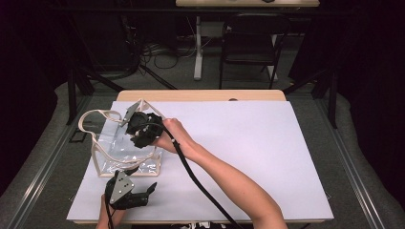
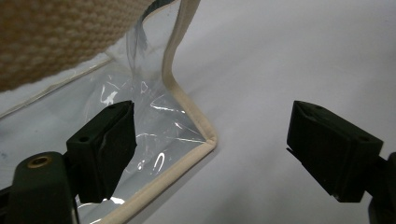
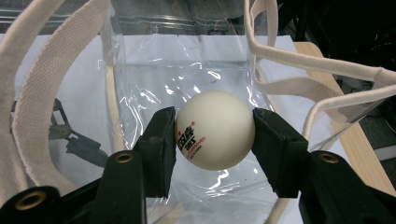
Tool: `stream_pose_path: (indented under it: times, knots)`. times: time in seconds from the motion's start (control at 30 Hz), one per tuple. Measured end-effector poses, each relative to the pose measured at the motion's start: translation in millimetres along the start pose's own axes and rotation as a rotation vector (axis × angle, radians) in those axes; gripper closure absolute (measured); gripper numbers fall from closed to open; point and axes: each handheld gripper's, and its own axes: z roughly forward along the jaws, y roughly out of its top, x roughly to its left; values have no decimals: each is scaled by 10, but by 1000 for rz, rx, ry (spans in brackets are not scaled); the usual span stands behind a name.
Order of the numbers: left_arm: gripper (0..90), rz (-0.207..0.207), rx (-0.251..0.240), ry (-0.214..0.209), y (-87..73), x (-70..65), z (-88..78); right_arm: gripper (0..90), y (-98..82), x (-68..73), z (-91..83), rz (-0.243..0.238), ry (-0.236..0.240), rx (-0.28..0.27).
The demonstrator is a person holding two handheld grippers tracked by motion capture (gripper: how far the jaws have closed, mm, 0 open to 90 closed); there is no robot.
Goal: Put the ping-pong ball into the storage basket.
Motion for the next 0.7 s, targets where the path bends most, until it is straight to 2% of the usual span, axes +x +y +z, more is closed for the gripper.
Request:
stream_pose_path:
  times: [0.7]
  knots:
    - [160, -1, -1, 2, -1, 3, -2, 505, 14, 54, 76, -19, 31, 44]
